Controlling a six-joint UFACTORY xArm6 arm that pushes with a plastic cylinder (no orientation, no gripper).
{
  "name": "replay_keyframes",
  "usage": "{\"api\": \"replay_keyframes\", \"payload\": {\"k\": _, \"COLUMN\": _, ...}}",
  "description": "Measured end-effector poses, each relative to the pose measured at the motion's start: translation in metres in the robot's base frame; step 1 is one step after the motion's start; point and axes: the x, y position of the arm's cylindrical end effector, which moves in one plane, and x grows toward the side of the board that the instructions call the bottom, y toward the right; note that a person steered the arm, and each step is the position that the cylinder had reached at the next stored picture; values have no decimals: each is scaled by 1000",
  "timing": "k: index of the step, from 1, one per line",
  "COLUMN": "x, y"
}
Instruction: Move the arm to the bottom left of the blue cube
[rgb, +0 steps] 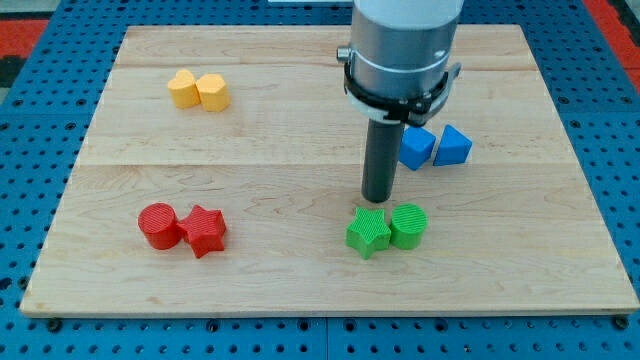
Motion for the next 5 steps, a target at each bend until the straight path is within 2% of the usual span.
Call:
{"api": "replay_keyframes", "payload": {"k": 1, "x": 12, "y": 79}}
{"api": "replay_keyframes", "payload": {"k": 2, "x": 12, "y": 124}}
{"api": "replay_keyframes", "payload": {"k": 4, "x": 5, "y": 37}}
{"api": "replay_keyframes", "payload": {"k": 5, "x": -34, "y": 10}}
